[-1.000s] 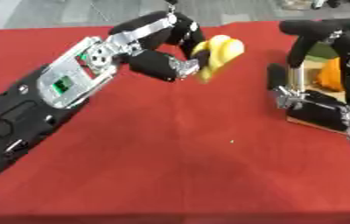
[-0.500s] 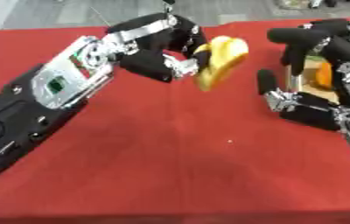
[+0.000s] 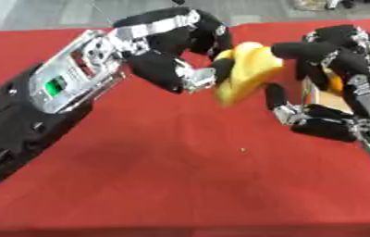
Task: Pick up the objects with one hand, pass them to the other hand, and then place them into the box on the other side of the table.
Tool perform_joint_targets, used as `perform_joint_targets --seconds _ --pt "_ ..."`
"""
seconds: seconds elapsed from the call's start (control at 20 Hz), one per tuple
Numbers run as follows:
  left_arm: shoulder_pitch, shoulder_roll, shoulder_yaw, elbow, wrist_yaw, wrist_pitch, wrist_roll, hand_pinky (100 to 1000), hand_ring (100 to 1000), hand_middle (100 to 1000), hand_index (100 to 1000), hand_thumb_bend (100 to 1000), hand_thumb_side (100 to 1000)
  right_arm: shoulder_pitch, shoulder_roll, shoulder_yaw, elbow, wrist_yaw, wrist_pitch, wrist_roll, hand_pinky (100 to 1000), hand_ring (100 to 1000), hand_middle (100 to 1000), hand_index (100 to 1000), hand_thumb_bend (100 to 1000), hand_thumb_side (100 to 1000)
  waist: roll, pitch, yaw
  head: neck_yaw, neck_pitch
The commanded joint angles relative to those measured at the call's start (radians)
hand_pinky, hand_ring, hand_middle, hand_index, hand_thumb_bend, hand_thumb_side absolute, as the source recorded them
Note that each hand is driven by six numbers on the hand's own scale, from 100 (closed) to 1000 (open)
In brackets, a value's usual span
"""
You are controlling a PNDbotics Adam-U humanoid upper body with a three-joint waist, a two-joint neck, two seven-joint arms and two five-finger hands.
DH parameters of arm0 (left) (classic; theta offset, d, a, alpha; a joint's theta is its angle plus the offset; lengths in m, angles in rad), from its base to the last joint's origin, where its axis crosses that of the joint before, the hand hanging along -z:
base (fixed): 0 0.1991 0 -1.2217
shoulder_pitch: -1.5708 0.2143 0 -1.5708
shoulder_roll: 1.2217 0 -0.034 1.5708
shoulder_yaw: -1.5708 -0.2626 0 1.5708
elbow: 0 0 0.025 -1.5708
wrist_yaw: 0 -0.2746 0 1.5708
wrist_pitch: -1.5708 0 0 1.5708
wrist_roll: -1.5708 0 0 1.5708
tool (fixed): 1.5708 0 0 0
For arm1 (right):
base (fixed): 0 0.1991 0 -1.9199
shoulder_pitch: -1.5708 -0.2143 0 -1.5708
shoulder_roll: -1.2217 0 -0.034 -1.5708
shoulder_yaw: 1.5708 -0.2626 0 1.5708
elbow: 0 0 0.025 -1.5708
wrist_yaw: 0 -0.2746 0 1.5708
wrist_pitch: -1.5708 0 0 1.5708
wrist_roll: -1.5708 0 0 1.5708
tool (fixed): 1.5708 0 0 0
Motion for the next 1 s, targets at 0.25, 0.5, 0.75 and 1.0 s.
perform_joint_targets --seconds 0.25,0.5,0.75,1.0 --pt "-0.032 0.019 0.032 -0.033 -0.144 -0.093 -0.050 677 564 465 489 100 263 -0.010 -0.019 -0.001 -0.021 -0.091 -0.014 0.094 275 285 121 838 100 100 -0.011 -0.002 -0.001 -0.004 -0.003" --pt "-0.033 0.018 0.033 -0.026 -0.208 -0.119 -0.062 676 566 469 494 100 260 -0.004 -0.018 -0.003 -0.021 -0.145 -0.021 0.158 275 287 116 842 100 100 -0.011 -0.003 -0.003 -0.002 -0.003" --pt "-0.032 0.017 0.033 -0.016 -0.242 -0.129 -0.070 678 571 477 504 100 256 0.000 -0.017 -0.007 -0.021 -0.216 -0.014 0.195 275 283 101 627 100 100 -0.010 -0.003 -0.004 -0.001 -0.003" --pt "-0.030 0.014 0.030 0.006 -0.241 -0.118 -0.090 685 583 493 522 100 252 0.003 -0.017 -0.010 -0.021 -0.319 0.006 0.179 298 300 150 491 100 100 -0.010 -0.003 -0.006 0.001 -0.003"
